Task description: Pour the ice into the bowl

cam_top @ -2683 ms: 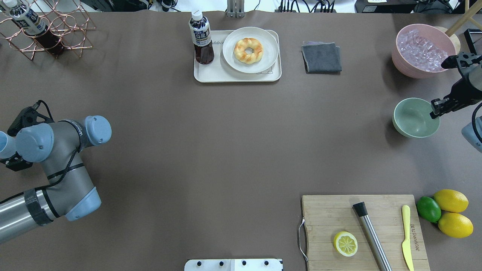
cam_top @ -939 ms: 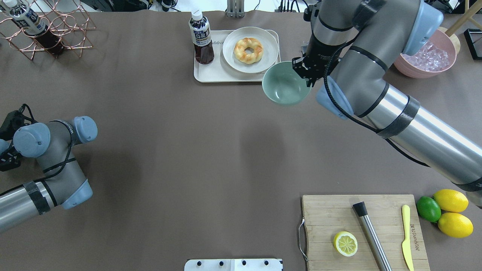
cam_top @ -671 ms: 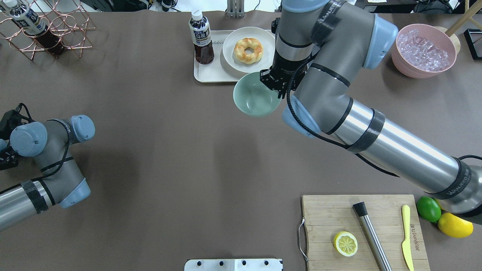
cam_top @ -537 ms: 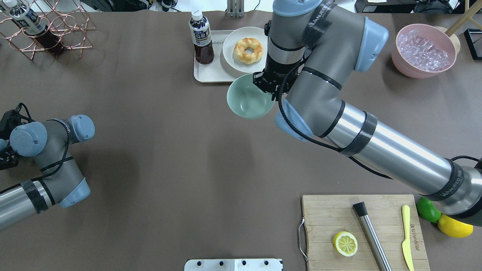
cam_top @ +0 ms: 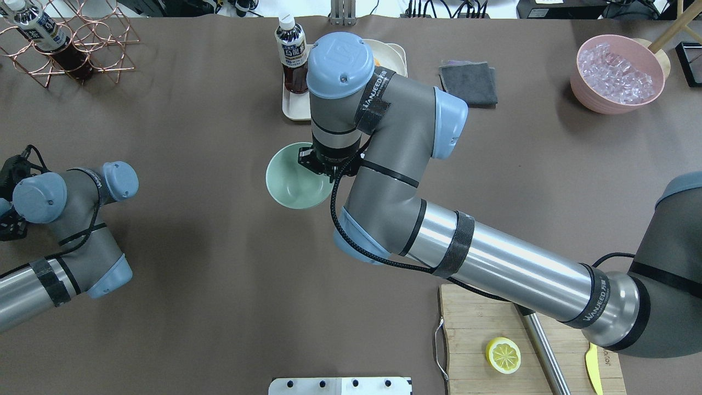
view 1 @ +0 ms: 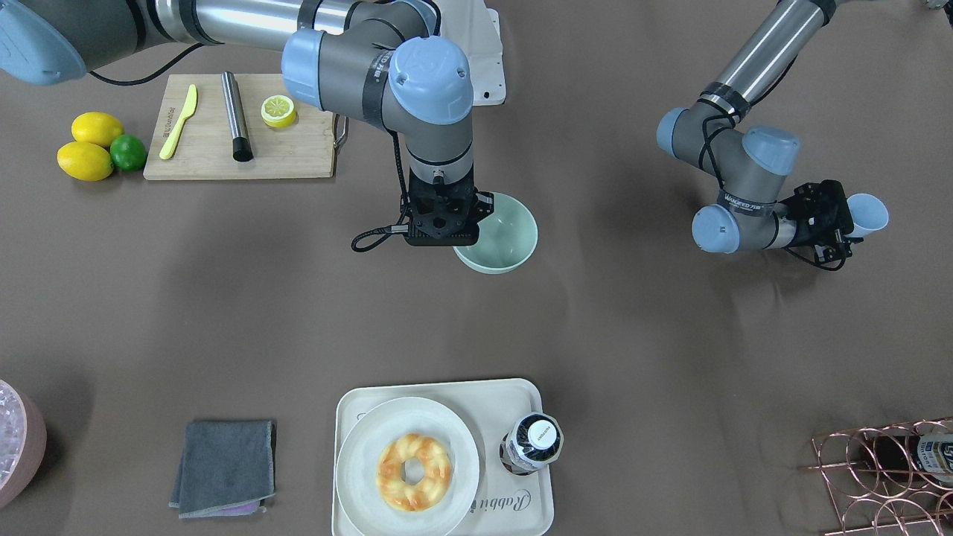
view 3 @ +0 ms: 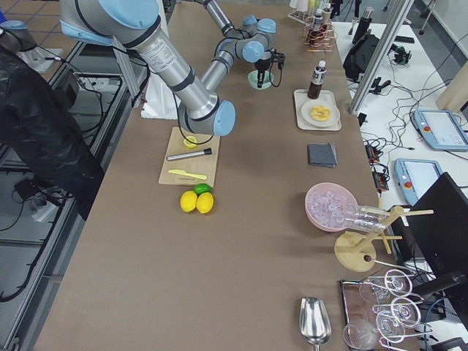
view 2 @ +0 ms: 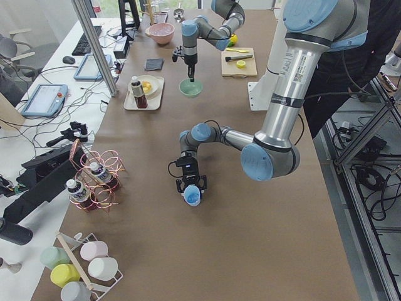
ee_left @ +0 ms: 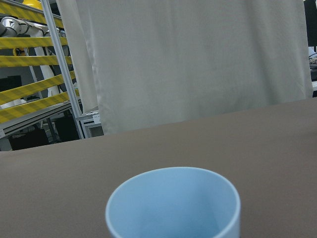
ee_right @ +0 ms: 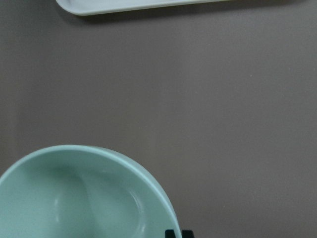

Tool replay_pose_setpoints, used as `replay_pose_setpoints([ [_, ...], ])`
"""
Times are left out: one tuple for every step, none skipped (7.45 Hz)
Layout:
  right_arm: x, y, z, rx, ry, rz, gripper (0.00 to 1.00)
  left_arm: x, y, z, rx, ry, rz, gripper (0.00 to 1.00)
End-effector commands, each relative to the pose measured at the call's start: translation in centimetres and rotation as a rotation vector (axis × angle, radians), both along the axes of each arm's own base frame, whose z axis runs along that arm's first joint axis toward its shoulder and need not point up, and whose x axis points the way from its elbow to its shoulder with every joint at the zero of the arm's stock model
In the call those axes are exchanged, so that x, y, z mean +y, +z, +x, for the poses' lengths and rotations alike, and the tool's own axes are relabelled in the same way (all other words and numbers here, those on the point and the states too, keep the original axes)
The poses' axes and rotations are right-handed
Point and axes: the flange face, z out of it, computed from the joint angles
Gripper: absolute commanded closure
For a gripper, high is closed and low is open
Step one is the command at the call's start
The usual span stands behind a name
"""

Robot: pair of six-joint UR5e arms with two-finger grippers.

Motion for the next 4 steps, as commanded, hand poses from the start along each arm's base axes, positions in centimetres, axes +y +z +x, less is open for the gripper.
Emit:
replay_pose_setpoints([
  [1.8,3.9,-2.5,-0.018,-0.011,0.049,1.0,-2.8,-7.7,-2.6,0.136,0.022,0.063,0.42],
  [2.3,4.9,-3.3,-0.028,-0.013,0.067,1.0,-3.5,-11.5,-4.0,0.202,0.045,0.103,0.42],
  [2.5,5.5,-4.1,-0.037,-0.016,0.072,1.0,-3.6,-13.5,-4.3,0.236,0.073,0.121,0.42],
  [2.6,6.3,-4.9,-0.037,-0.015,0.081,1.0,-3.5,-15.3,-4.3,0.268,0.098,0.143,0.43],
])
